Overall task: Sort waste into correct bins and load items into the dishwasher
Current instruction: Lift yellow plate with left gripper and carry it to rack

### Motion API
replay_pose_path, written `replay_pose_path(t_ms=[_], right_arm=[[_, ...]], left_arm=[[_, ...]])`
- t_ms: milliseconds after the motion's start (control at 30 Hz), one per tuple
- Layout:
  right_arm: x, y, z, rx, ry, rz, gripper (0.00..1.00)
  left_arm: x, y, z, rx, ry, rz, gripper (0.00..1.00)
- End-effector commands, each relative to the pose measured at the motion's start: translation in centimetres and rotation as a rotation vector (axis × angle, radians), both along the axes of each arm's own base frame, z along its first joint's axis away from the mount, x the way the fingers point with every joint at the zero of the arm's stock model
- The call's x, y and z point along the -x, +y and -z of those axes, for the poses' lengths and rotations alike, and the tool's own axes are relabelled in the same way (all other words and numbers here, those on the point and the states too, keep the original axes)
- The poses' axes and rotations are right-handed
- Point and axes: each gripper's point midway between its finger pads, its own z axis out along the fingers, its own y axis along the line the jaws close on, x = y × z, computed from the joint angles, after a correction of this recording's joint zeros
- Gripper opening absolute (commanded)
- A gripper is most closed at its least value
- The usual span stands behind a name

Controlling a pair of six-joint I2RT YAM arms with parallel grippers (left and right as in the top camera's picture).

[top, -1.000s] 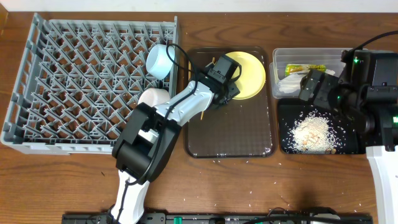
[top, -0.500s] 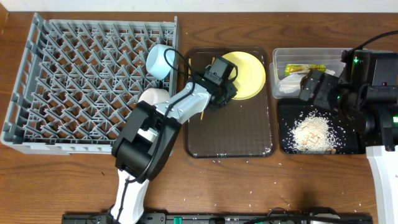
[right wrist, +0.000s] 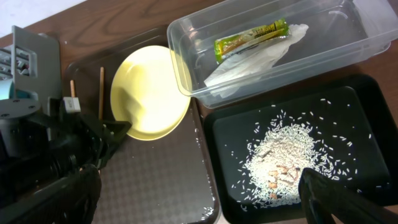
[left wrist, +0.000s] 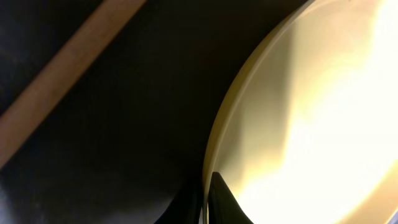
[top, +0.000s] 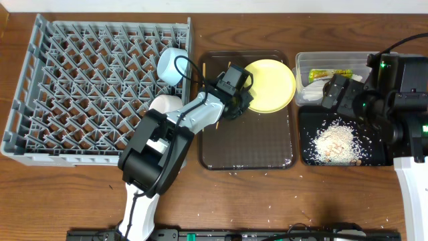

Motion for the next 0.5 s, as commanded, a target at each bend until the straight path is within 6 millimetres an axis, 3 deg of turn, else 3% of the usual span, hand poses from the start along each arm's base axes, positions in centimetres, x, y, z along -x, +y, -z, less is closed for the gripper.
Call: replay_pose_path(t_ms=[0,100,133,333,400,467], right_arm=[[0.0,-0.4,0.0,-0.001,-0.001,0.021,0.99],[0.0,-0.4,0.0,-0.001,-0.001,0.021,0.99],[0.0,-0.4,0.0,-0.001,-0.001,0.021,0.99],[0.0,-0.4,0.0,-0.001,-0.001,0.021,0.99],[0.0,-0.4,0.0,-0.001,-0.001,0.021,0.99],[0.0,-0.4,0.0,-0.001,-0.001,0.021,0.99]], left_arm=[[0.5,1.6,1.4,-0.028,0.020,0.010,0.07],[-0.6,1.5,-2.8,0.014,-0.073,0.056,0.07],[-1.0,1.5,-5.0,0.032,-0.121,0.076,0.08],[-1.6,2.1,-14.0,0.058,-0.344,0.164,0.08],[-1.8,3.0,-16.5,0.035,-0.424,0.193,0.07],[-2.8,6.2,-19.6,-0.070,-0.542,0.190,0.07]])
